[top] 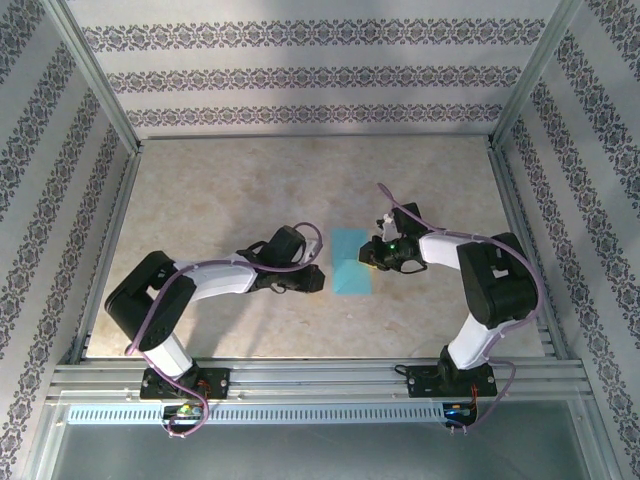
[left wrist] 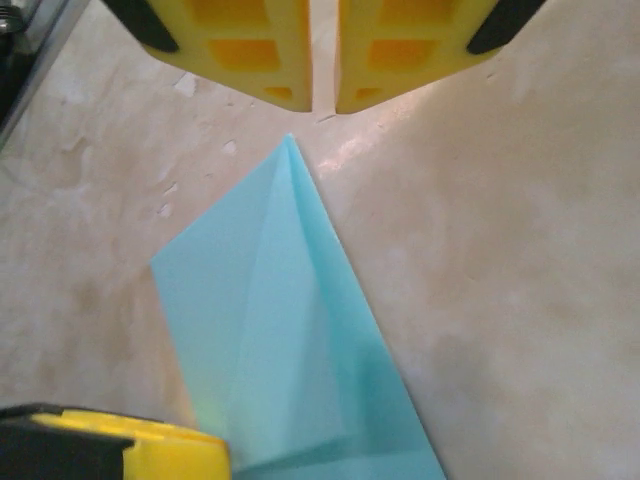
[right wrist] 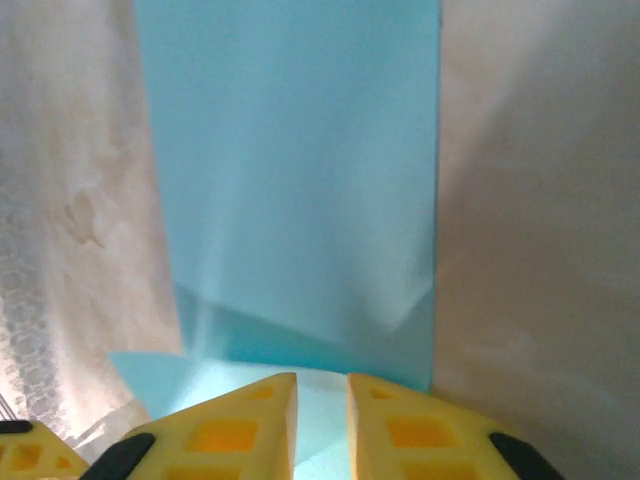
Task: Fold a paper plane with a square sheet of paper (fold left side to right side)
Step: Fold the triangle a second time at the center of the table, then turn over the paper at the center of the table.
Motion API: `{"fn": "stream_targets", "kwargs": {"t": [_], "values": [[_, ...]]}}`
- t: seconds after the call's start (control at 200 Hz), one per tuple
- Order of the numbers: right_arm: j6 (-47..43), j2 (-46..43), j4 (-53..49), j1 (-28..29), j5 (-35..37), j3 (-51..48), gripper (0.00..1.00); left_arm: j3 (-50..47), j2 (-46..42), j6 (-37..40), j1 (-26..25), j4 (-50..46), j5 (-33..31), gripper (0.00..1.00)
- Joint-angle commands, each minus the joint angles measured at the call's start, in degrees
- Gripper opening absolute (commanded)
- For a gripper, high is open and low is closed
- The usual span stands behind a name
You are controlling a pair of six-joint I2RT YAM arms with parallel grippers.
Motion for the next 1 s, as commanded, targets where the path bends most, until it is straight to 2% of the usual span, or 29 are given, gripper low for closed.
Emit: {"fn": "stream_targets", "kwargs": {"t": [0.0, 0.07, 0.24, 0.445, 0.635, 0.994], "values": [[-0.47, -5.3, -2.59, -0.85, 2.11, 1.81, 0.29, 0.34, -2.71, -1.05, 1.96, 1.02, -0.61, 0.2], [-1.09, -8.01, -3.38, -1.52, 2.94, 1.28, 0.36, 0.26, -3.16, -1.72, 3.06, 2.4, -0.07, 0.26], [-1.86, -15.57, -2.85, -4.24, 4.63, -3.31, 0.53, 1.76, -1.46, -2.35, 3.88, 5.93, 1.77, 0.32], [-1.39, -25.18, -0.81, -7.64, 4.74, -9.69, 0.7, 6.75, 5.1, -2.33, 3.93, 8.71, 5.74, 0.37], [0.22, -30.96, 1.36, -10.17, 2.28, -13.97, 0.85, 10.84, 9.76, -1.24, 3.91, 8.68, 6.68, 0.38], [0.0, -32.03, 2.09, -11.08, -0.68, -15.7, 0.86, 14.55, 15.44, -0.31, 2.87, 7.79, 7.58, 0.37]]}}
